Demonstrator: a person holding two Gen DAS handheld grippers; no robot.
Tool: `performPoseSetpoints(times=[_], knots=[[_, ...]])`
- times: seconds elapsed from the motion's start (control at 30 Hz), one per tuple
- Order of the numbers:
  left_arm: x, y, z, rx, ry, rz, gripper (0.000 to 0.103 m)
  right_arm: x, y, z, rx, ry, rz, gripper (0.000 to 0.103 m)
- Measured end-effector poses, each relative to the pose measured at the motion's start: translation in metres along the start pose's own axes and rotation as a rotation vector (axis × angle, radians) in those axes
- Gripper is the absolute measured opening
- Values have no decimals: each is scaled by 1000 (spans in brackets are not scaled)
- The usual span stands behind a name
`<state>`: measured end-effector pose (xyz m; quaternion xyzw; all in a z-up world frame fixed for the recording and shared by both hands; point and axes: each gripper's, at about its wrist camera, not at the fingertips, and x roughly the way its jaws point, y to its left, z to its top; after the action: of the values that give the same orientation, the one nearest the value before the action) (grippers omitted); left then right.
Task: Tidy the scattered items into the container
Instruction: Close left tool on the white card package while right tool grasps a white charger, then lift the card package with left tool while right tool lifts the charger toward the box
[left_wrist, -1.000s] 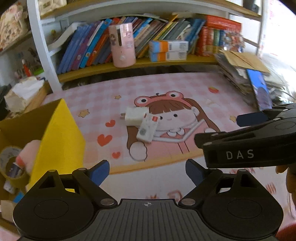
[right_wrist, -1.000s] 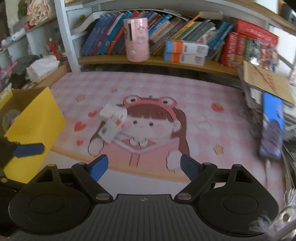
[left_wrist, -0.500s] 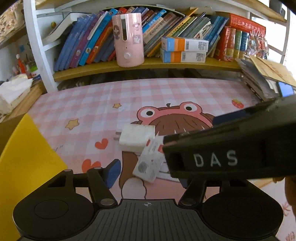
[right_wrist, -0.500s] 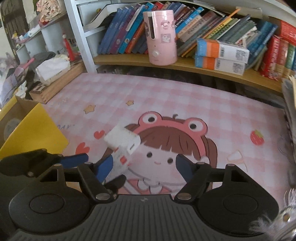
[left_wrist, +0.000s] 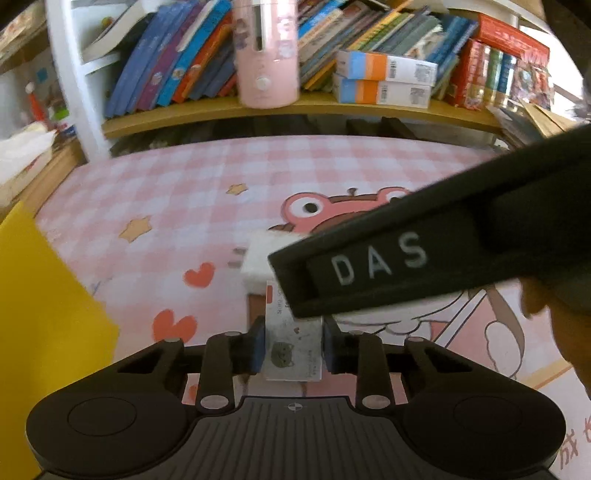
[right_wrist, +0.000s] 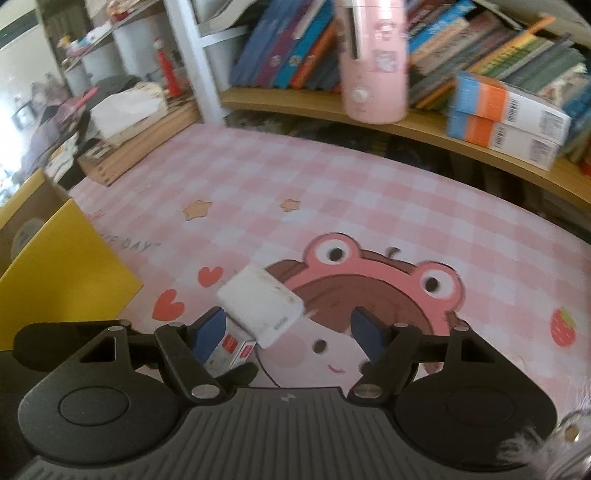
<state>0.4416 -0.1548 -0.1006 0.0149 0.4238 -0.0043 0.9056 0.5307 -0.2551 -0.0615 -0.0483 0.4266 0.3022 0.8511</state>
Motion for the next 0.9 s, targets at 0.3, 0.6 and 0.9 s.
performPoseSetpoints(times=[0.3,0.6,0.9], knots=[[-31,26,-15,-113,7,79,28,35,15,9,-91,45,20,75],[-66,31,-19,-179,-35,80,29,52,27,5,-224,45,-12,55],[-100,36,-25,-196,-86,46,29,31,35,-6,-235,19,-36,41]])
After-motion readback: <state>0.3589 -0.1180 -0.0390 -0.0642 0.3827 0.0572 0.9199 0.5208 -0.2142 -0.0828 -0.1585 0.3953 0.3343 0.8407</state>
